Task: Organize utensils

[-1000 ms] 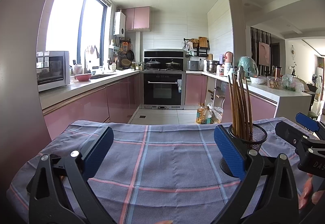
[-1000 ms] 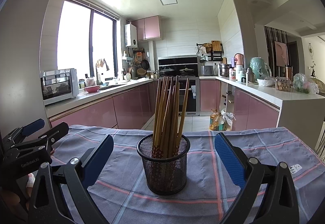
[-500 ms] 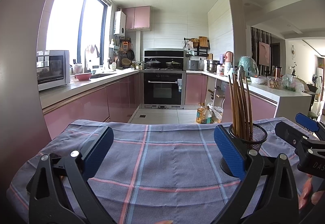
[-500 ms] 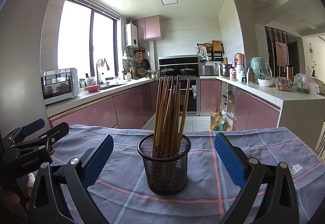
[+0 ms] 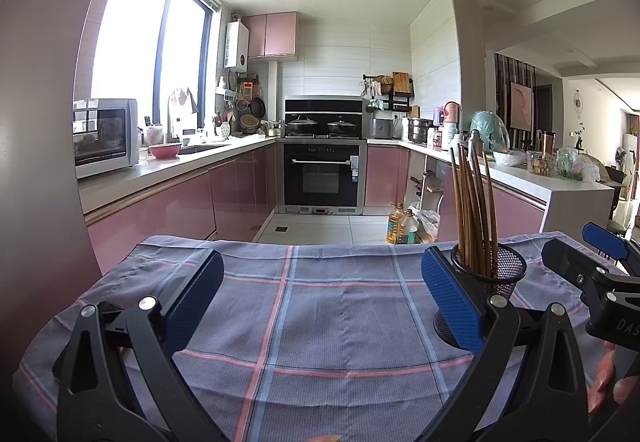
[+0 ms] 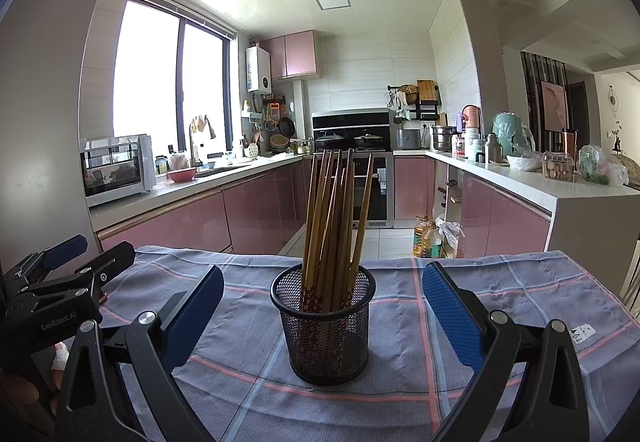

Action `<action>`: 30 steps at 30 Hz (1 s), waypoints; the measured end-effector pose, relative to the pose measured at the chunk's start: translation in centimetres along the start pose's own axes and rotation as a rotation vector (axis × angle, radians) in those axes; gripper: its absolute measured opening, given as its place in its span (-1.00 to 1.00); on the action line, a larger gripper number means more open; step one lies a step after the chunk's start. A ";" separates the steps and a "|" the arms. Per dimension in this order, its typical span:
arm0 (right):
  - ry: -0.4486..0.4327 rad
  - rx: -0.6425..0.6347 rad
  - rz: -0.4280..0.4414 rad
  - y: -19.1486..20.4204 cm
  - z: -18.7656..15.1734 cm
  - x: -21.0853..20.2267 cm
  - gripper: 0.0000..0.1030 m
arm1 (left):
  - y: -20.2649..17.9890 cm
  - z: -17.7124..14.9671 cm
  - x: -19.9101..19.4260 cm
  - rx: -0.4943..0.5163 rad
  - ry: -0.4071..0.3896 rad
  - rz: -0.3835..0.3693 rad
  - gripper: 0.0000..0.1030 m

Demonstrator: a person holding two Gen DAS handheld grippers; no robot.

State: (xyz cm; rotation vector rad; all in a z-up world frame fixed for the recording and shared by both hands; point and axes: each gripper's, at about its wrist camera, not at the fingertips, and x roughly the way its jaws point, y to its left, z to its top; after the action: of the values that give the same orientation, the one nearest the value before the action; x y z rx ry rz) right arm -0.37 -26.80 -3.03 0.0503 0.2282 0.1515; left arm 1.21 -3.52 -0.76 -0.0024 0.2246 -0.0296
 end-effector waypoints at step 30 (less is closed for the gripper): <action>0.003 0.000 0.000 0.0 0.0 0.1 0.87 | -0.1 -0.2 0.0 0.003 0.008 -0.003 0.89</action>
State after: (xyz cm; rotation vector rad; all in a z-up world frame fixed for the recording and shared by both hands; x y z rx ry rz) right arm -0.23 -26.81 -3.06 0.0503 0.2314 0.1516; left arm 1.14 -3.62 -0.97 0.0000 0.2324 -0.0329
